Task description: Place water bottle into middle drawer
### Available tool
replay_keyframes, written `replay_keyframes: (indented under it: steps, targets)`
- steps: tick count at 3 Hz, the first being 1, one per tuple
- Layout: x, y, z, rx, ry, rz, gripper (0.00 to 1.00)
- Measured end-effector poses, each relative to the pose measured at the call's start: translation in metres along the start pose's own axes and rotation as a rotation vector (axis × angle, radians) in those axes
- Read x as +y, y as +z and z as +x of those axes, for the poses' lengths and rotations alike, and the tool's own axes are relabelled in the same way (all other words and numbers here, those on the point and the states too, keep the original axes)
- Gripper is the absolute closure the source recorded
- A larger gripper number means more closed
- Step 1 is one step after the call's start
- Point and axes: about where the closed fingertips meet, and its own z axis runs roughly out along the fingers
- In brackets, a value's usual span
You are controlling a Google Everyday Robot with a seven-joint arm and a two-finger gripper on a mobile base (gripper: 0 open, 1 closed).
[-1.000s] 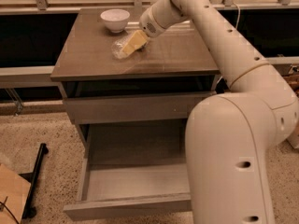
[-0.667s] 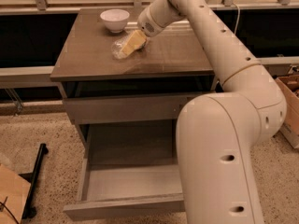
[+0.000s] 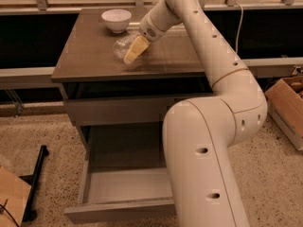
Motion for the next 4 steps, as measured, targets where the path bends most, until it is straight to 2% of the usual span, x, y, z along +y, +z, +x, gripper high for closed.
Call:
replay_keyframes:
  steps: [2, 3, 4]
  targets:
    - [-0.0029, 0.0124, 0.0014, 0.014, -0.035, -0.018, 0.00]
    - [-0.0041, 0.0146, -0.0019, 0.003, -0.038, -0.018, 0.18]
    - [-0.0054, 0.0137, -0.0044, -0.009, -0.040, -0.016, 0.50]
